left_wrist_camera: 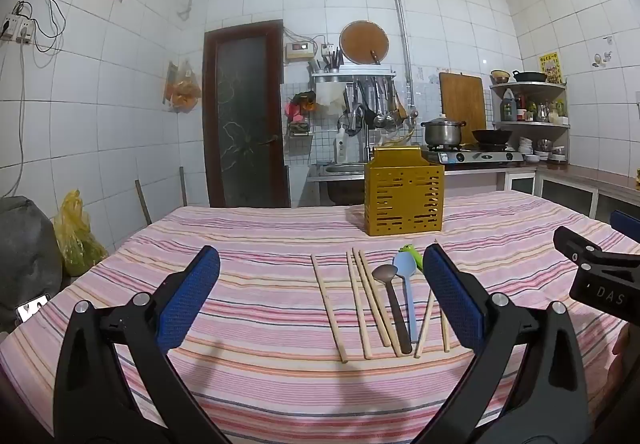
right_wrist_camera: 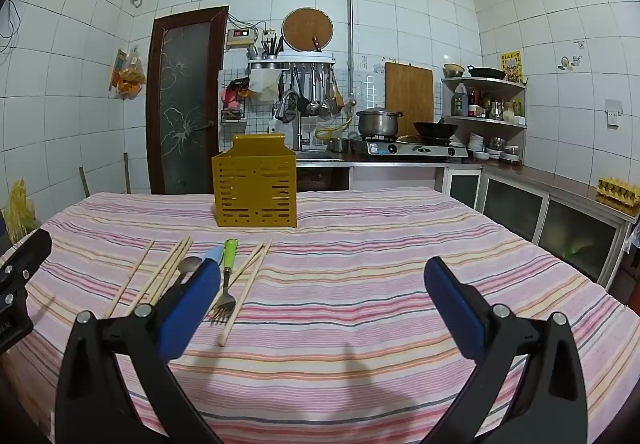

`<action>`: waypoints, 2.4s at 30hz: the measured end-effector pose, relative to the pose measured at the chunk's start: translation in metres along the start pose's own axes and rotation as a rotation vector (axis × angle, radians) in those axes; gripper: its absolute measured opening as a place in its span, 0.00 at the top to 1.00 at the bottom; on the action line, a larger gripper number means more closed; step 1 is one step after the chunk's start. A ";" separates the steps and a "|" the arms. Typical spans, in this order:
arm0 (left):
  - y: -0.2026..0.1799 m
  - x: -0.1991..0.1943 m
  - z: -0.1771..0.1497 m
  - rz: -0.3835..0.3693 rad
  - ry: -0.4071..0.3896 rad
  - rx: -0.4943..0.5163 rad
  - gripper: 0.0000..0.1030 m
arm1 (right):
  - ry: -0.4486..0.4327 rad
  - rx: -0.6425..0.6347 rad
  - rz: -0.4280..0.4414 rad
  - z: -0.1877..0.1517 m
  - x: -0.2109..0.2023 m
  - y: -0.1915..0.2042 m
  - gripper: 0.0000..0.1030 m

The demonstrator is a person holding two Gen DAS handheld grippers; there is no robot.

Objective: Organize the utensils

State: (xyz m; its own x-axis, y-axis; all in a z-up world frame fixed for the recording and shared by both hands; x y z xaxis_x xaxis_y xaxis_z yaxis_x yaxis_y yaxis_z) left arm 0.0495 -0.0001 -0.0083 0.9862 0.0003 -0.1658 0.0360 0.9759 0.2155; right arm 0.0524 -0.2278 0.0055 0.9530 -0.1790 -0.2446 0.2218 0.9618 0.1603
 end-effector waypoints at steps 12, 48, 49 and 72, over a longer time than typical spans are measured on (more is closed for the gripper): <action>0.000 0.000 0.000 0.001 -0.007 -0.005 0.05 | 0.001 0.004 0.001 0.000 0.000 -0.001 0.04; 0.000 0.000 -0.001 -0.001 -0.003 -0.008 0.05 | 0.005 0.001 -0.003 0.002 -0.001 -0.002 0.04; 0.000 0.000 -0.001 -0.001 -0.003 -0.008 0.05 | 0.005 0.001 -0.003 0.002 -0.001 -0.002 0.04; 0.000 0.004 -0.004 -0.008 0.009 -0.027 0.05 | 0.002 0.000 -0.005 0.002 0.001 -0.003 0.04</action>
State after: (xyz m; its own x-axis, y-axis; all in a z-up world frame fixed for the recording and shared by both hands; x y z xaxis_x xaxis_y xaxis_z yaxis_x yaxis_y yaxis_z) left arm 0.0528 0.0009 -0.0129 0.9843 -0.0057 -0.1762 0.0395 0.9813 0.1885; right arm 0.0528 -0.2310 0.0062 0.9515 -0.1830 -0.2472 0.2262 0.9609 0.1594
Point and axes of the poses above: each gripper's, at about its wrist camera, not at the fingertips, and x roughly the way its jaws point, y to its left, z to its top, the point moved 5 cm from there along x, roughly the way its jaws point, and after that the axes turned 9 degrees about x, right-handed, at the moved point
